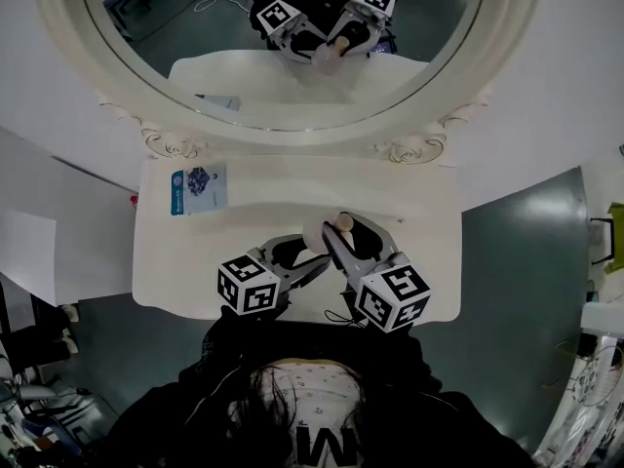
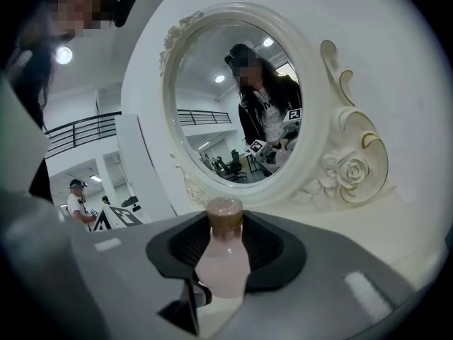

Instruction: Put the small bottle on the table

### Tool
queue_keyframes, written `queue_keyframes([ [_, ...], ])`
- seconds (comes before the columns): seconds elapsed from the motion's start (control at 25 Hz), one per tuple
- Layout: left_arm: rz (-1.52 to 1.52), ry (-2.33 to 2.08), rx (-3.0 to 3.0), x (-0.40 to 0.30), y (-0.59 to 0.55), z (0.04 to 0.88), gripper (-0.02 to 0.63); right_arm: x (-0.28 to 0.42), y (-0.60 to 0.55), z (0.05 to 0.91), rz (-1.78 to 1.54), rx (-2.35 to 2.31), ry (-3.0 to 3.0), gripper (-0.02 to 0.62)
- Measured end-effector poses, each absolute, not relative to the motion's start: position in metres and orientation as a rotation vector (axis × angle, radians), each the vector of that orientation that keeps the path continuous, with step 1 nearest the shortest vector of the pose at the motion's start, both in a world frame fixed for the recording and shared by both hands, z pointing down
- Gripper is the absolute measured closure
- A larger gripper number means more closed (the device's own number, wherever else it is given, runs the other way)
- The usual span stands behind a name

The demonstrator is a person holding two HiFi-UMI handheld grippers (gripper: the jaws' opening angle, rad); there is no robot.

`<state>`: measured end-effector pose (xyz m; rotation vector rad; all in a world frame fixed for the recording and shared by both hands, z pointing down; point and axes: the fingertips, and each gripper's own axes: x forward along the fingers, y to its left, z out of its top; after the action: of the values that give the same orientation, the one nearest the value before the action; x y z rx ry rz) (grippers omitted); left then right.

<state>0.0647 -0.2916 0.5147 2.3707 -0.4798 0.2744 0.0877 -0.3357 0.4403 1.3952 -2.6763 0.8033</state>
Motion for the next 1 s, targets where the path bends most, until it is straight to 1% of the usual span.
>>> queue_keyframes([
  [0.64, 0.296, -0.648, 2.285, 0.025, -0.309, 0.534, 0.387, 0.158, -0.399, 0.481, 0.767, 1.590, -2.522, 0.445],
  [1.0, 0.280, -0.674, 2.260, 0.014, -0.306, 0.534, 0.387, 0.175, -0.420, 0.506, 0.710, 1.619, -2.422, 0.445],
])
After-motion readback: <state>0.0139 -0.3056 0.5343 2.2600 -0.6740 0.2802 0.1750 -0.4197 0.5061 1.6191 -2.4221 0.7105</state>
